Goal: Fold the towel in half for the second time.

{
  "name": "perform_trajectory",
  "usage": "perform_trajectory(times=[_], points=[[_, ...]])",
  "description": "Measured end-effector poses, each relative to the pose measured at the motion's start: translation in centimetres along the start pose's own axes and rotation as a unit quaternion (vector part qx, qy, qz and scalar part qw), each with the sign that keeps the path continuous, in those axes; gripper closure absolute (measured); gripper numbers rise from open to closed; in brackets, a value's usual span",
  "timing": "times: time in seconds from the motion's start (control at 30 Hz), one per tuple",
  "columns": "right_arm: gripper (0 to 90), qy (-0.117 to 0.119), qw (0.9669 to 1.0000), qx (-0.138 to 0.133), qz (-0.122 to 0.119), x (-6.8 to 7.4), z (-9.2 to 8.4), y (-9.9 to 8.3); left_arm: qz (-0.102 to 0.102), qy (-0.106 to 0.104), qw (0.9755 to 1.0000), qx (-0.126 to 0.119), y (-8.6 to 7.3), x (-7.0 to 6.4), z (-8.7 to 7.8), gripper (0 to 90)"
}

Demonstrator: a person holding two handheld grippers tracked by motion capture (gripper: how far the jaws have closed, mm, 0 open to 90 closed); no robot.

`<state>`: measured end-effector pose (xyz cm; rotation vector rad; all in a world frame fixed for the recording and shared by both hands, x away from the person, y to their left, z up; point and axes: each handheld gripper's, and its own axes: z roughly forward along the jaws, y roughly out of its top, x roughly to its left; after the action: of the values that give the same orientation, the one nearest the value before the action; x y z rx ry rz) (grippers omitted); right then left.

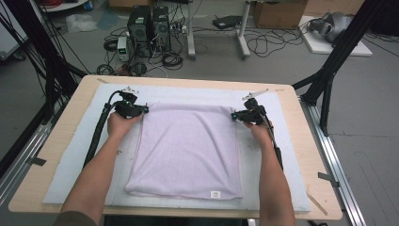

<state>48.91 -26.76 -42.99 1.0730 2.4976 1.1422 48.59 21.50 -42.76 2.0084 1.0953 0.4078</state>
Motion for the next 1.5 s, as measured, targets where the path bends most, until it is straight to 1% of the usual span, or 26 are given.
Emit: perform_trajectory(times=[0.07,0.13,0.3,0.37,0.4,0.47,0.53,0.63,0.7,0.77,0.83,0.9,0.97,1.0,1.03,1.07,1.13,1.2,1.33,1.4,1.47,1.5], points=[[84.2,-0.002,1.0000,-0.006,-0.007,0.2,-0.6,0.3,0.006,-0.003,0.9999,-0.009,0.3,-0.1,-0.6,86.6],[84.3,-0.003,0.9999,-0.011,-0.013,0.5,-1.1,0.5,0.007,-0.008,0.9997,-0.021,0.5,-0.2,-1.3,86.7],[84.3,0.002,0.9994,-0.026,-0.021,1.1,-2.6,1.0,0.029,-0.016,0.9987,-0.038,1.1,-0.7,-3.0,86.7],[84.3,0.004,0.9991,-0.033,-0.027,1.3,-3.3,1.2,0.038,-0.019,0.9980,-0.046,1.3,-0.9,-3.8,86.7],[84.4,0.004,0.9990,-0.036,-0.027,1.5,-3.8,1.2,0.042,-0.020,0.9977,-0.050,1.3,-1.0,-4.2,86.7],[84.5,0.008,0.9987,-0.042,-0.029,1.8,-4.6,1.3,0.046,-0.025,0.9969,-0.059,1.3,-1.3,-5.0,86.7],[84.8,0.013,0.9984,-0.046,-0.030,2.2,-5.3,1.4,0.055,-0.026,0.9963,-0.060,1.4,-1.6,-5.7,86.7],[86.1,0.015,0.9978,-0.051,-0.039,2.8,-6.5,1.5,0.063,-0.030,0.9947,-0.075,1.3,-2.2,-6.8,86.8],[86.5,0.014,0.9973,-0.056,-0.045,3.3,-7.3,1.5,0.071,-0.034,0.9939,-0.078,1.1,-2.5,-7.4,86.7],[86.6,0.015,0.9969,-0.060,-0.049,3.8,-7.9,1.4,0.073,-0.039,0.9930,-0.084,0.7,-2.9,-7.9,86.8],[86.7,0.015,0.9967,-0.057,-0.057,4.5,-8.5,1.1,0.077,-0.042,0.9925,-0.085,0.2,-3.2,-8.4,86.7],[86.8,0.019,0.9963,-0.061,-0.057,5.0,-9.0,0.7,0.081,-0.045,0.9915,-0.091,-0.3,-3.6,-9.0,86.8],[86.8,0.024,0.9956,-0.066,-0.062,5.6,-9.4,0.2,0.083,-0.047,0.9907,-0.097,-0.9,-4.0,-9.5,86.7],[86.8,0.027,0.9953,-0.069,-0.062,5.9,-9.6,0.0,0.087,-0.049,0.9906,-0.093,-1.2,-4.2,-9.8,86.7],[86.8,0.031,0.9952,-0.070,-0.061,6.2,-9.8,-0.3,0.091,-0.051,0.9899,-0.096,-1.6,-4.5,-10.1,86.7],[86.8,0.032,0.9950,-0.071,-0.062,6.4,-9.9,-0.6,0.090,-0.054,0.9895,-0.099,-2.0,-4.7,-10.4,86.7],[86.8,0.039,0.9948,-0.070,-0.064,7.0,-10.2,-1.2,0.092,-0.060,0.9890,-0.099,-2.9,-5.0,-10.8,86.7],[86.8,0.047,0.9945,-0.071,-0.062,7.6,-10.4,-1.8,0.094,-0.062,0.9888,-0.098,-3.9,-5.4,-11.3,86.7],[86.8,0.056,0.9941,-0.060,-0.071,9.0,-10.3,-3.3,0.101,-0.071,0.9879,-0.094,-5.9,-6.1,-12.1,86.6],[86.8,0.059,0.9940,-0.055,-0.074,9.7,-10.3,-4.2,0.100,-0.076,0.9876,-0.094,-7.0,-6.5,-12.4,86.5],[86.8,0.062,0.9945,-0.046,-0.071,10.1,-10.3,-5.1,0.103,-0.081,0.9872,-0.090,-8.0,-6.9,-12.6,86.5],[86.8,0.062,0.9946,-0.046,-0.070,10.3,-10.2,-5.6,0.105,-0.082,0.9872,-0.087,-8.5,-7.1,-12.7,86.4]])
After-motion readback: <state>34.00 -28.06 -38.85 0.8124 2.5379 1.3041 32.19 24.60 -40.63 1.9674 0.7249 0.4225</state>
